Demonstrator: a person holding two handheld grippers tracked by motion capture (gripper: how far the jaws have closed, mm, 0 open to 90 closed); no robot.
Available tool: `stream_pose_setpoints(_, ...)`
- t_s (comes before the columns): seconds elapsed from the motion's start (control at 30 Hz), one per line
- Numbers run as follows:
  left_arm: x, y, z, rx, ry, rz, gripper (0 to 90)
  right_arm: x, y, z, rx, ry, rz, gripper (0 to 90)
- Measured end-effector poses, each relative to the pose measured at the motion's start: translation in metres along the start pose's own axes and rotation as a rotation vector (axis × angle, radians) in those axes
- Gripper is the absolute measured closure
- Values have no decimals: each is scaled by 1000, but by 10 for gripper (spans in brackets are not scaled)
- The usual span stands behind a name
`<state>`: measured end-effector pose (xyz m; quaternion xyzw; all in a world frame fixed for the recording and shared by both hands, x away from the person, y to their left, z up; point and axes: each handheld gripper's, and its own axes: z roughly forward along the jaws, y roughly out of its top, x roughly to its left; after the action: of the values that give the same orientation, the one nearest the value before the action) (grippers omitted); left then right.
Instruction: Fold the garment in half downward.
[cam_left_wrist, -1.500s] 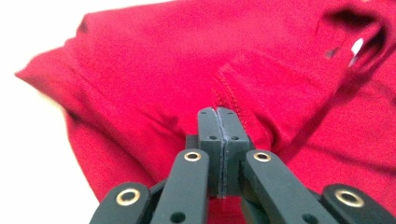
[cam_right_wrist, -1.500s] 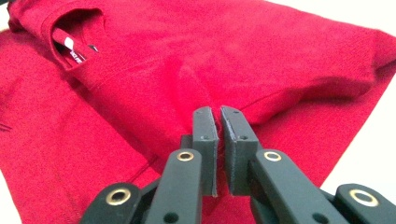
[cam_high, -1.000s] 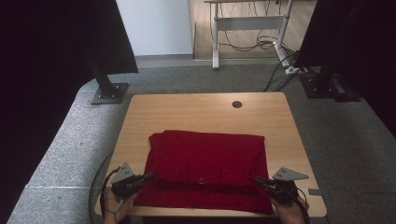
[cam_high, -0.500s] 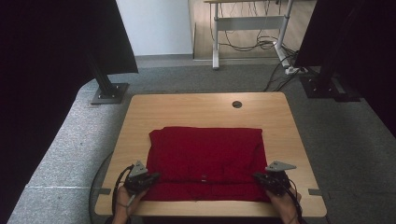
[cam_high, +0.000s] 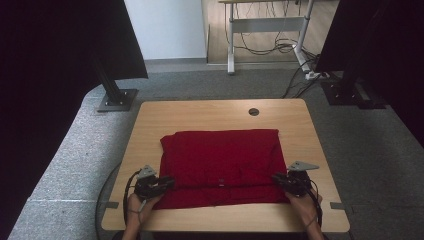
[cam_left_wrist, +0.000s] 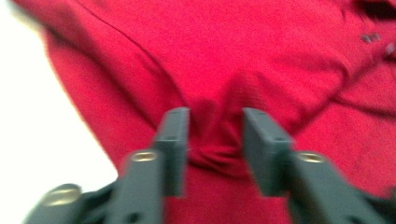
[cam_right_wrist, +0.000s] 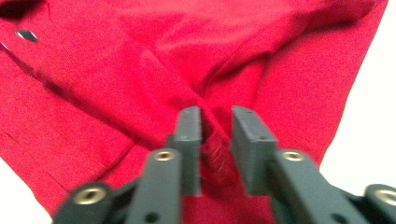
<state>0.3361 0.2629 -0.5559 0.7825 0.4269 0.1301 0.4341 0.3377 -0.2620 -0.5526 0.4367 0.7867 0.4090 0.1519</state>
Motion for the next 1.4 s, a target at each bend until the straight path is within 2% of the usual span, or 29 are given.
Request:
stream_pose_setpoints(0.13,1,16,-11,-55,-20,-19,424,3,8,-8,-61,22,-3,549)
stream_pose_setpoints(0.2,-3,27,-12,-67,-41,-2,395,7,14,-12,-84,24,-20,511)
stream_pose_setpoints(0.27,-10,38,-10,-67,-47,32,380,12,22,-13,-102,38,-37,486)
stream_pose_setpoints(0.43,-26,58,15,-16,-86,94,365,25,38,-2,-100,82,-84,446)
stream_pose_setpoints(0.53,-33,65,33,22,-84,128,363,31,43,10,-98,106,-118,443)
stream_pose_setpoints(0.63,-41,72,48,50,-98,158,364,36,47,22,-86,122,-135,444)
stream_pose_setpoints(0.73,-49,76,62,83,-92,199,371,41,50,33,-79,138,-155,443)
stream_pose_setpoints(0.93,-54,73,79,114,-110,206,413,52,55,55,-51,170,-206,430)
stream_pose_setpoints(1.03,-55,67,82,134,-94,227,445,54,53,67,-12,173,-224,463)
stream_pose_setpoints(1.07,-56,65,82,136,-84,240,452,54,52,70,4,177,-232,513)
stream_pose_setpoints(1.17,-59,60,81,134,-82,267,566,59,49,74,46,146,-270,668)
stream_pose_setpoints(1.27,-63,58,78,120,-62,302,709,59,48,71,46,135,-252,808)
stream_pose_setpoints(1.4,-62,56,72,83,-72,306,820,60,49,65,38,137,-258,834)
